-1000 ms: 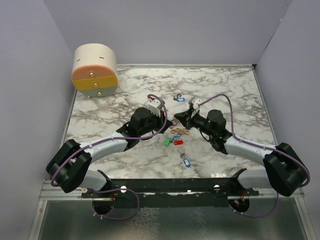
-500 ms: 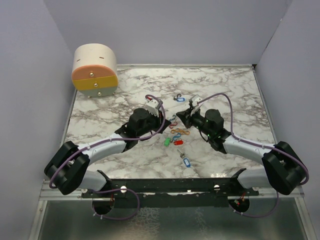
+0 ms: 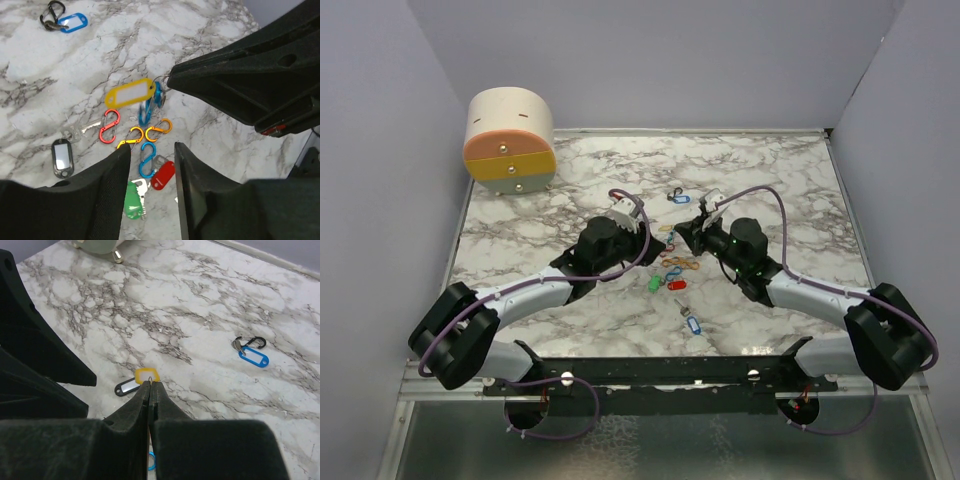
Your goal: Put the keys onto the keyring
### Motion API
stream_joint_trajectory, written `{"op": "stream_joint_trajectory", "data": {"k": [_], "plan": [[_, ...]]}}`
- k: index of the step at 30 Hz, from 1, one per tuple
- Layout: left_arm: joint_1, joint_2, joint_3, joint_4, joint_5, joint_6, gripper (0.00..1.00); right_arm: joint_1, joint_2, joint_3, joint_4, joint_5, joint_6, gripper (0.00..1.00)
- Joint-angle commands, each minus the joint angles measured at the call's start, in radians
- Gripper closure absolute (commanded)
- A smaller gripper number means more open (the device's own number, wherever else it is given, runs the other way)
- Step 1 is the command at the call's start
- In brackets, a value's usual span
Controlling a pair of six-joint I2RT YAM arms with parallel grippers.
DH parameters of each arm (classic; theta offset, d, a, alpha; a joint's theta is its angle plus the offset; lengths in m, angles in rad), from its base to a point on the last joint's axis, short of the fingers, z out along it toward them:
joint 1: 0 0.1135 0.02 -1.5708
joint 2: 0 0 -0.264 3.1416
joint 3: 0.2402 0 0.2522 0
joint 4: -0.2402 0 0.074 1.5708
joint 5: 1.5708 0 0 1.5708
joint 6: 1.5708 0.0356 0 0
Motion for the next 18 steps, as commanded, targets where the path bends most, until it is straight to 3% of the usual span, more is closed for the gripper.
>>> {"op": "stream_joint_trajectory", "data": {"k": [1,3,13,18], "plan": [[0.003,-0.029,-0.004,0.001,-0.105,-0.028,0.47,0.001,-0.037,0.013,-0.004,0.07,-0.008,0.99],[0.004,-0.045,-0.009,-0.014,-0.138,-0.031,0.37,0.001,-0.044,0.011,-0.005,0.075,-0.009,0.99],[0.007,-0.104,-0.03,-0.036,-0.196,-0.04,0.31,0.001,-0.044,0.01,-0.005,0.092,-0.01,0.99],[0.008,-0.115,-0.035,-0.044,-0.215,-0.051,0.16,0.001,-0.032,0.019,-0.019,0.142,-0.002,0.99]]}}
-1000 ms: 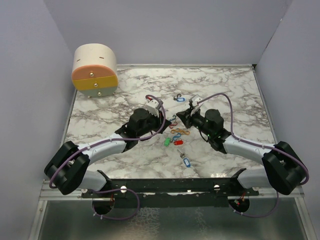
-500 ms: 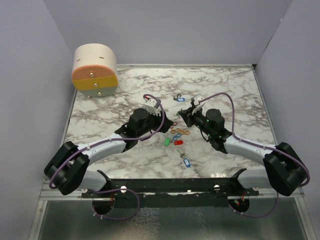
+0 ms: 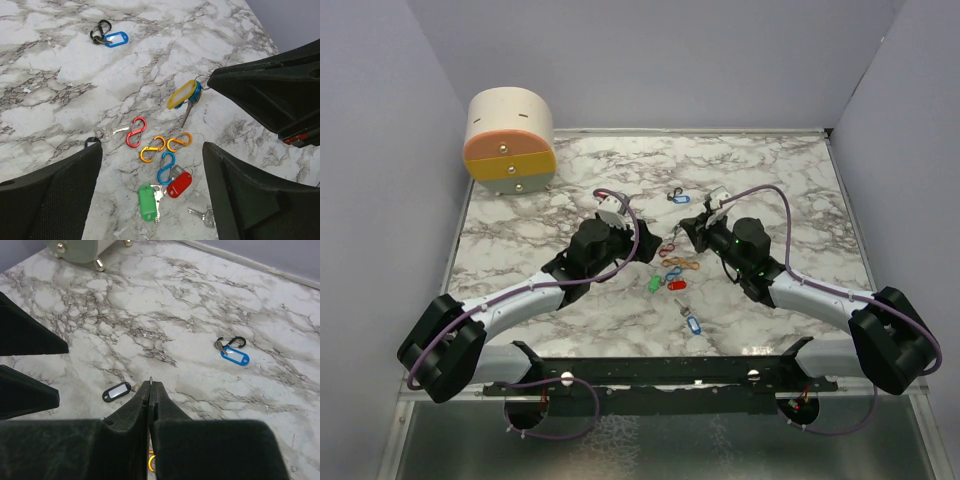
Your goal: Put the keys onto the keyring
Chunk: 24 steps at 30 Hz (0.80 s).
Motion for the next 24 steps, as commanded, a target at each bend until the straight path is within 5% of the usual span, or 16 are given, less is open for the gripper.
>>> {"op": "stream_joint_trajectory", "data": {"k": [1,3,24], "plan": [[0.005,-0.033,-0.011,-0.014,-0.048,-0.018,0.1,0.0,0.006,0.028,-0.019,0.09,0.004,0.99],[0.005,-0.035,-0.01,-0.016,-0.048,-0.021,0.01,0.0,0.033,0.056,-0.053,0.133,0.007,0.99],[0.009,-0.021,0.003,-0.038,-0.014,-0.021,0.01,-0.301,0.582,0.501,-0.096,0.109,0.099,0.99]]}}
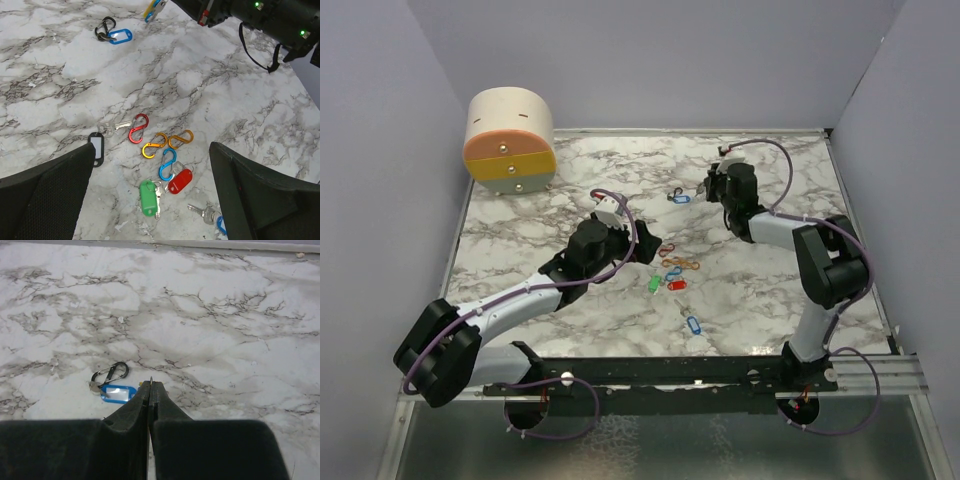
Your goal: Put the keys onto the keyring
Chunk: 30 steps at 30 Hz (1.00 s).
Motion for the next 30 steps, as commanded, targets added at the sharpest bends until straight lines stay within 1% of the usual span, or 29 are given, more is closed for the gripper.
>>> {"op": "stream_joint_trajectory", "data": {"k": [1,4,5,8,9,12,14,17,21,23,26,28,29,30], "plan": [[0.007,0.015,0.01,0.002,0.007,-0.007,0.01,-0.043,0.095,0.104,-0.021,-0.037,0.016,0.99],[0.007,0.017,0.013,0.002,0.006,-0.006,0.01,-0.066,0.135,0.142,-0.041,-0.049,0.031,0.99],[0.007,0.017,0.013,0.002,0.005,-0.007,0.01,-0.07,0.14,0.145,-0.045,-0.047,0.037,0.95],[0.007,0.017,0.013,0.002,0.004,-0.007,0.01,-0.072,0.125,0.124,-0.031,-0.042,0.047,0.71],[0.007,0.017,0.014,0.002,0.004,-0.008,0.01,-0.072,0.114,0.111,-0.025,-0.043,0.05,0.67],[0.007,0.018,0.011,0.002,-0.002,-0.008,0.01,-0.072,0.063,0.059,-0.012,-0.059,0.058,0.62],[0.007,0.021,0.011,0.002,-0.008,-0.007,0.01,-0.072,0.014,0.008,-0.007,-0.083,0.071,0.62],[0.007,0.035,0.015,0.001,-0.022,-0.009,0.02,-0.067,-0.08,-0.09,0.007,-0.17,0.095,0.61],[0.007,0.068,0.024,0.001,-0.032,-0.013,0.02,-0.041,-0.214,-0.213,0.009,-0.246,0.097,0.6],[0.006,0.083,0.027,0.002,-0.034,-0.017,0.03,-0.026,-0.263,-0.232,-0.021,-0.301,0.077,0.53],[0.007,0.108,0.03,0.001,-0.044,-0.021,0.03,-0.006,-0.315,-0.251,-0.095,-0.354,0.062,0.52],[0.007,0.124,0.032,0.001,-0.053,-0.022,0.04,0.001,-0.343,-0.29,-0.078,-0.398,0.071,0.49],[0.007,0.133,0.035,-0.001,-0.06,-0.02,0.04,0.003,-0.35,-0.301,-0.069,-0.422,0.066,0.45],[0.006,0.142,0.038,-0.005,-0.069,-0.019,0.04,0.003,-0.353,-0.291,-0.091,-0.436,0.055,0.44]]}}
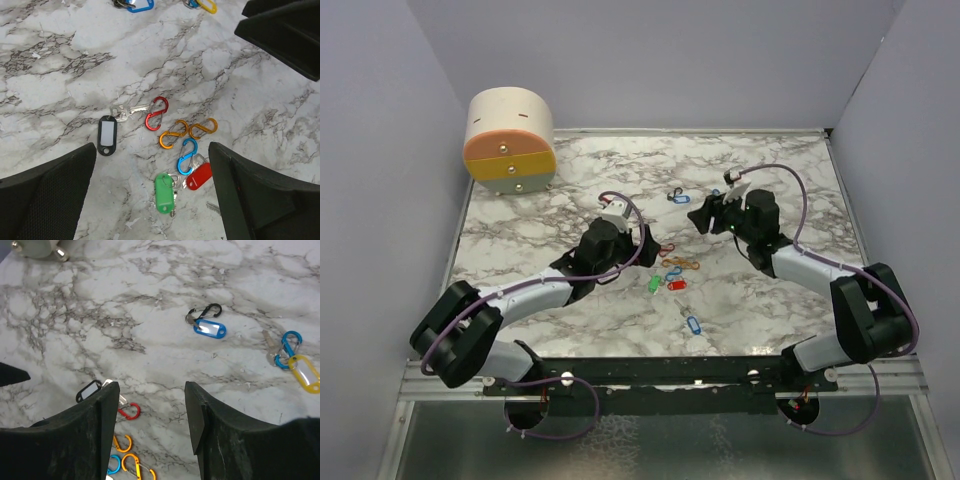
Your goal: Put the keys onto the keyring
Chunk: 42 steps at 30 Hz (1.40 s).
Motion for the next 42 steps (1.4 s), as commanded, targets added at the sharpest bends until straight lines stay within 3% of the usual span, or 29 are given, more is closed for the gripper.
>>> {"op": "stream_joint_trajectory", "data": {"k": [1,8,15,25,37,42], "plan": [[0.007,0.041,0.038,-0.012,-0.055,-0.005,0.04,0.008,-0.032,-0.02,-0.063,-0.127,-0.028,0.43],[0.007,0.085,0.061,-0.055,-0.105,0.007,0.09,0.021,0.01,0.01,-0.071,-0.18,-0.036,0.43],[0.007,0.106,0.076,-0.078,-0.095,0.02,0.13,0.03,0.03,0.034,-0.106,-0.166,-0.044,0.5],[0.007,0.142,0.1,-0.094,-0.043,0.031,0.18,0.071,0.046,0.157,-0.336,-0.084,-0.048,0.56],[0.007,0.124,0.095,-0.114,-0.053,0.032,0.19,0.132,0.103,0.221,-0.457,-0.013,-0.045,0.57],[0.007,0.117,0.097,-0.119,-0.055,0.03,0.2,0.196,0.014,0.11,-0.483,0.062,0.035,0.58]]}}
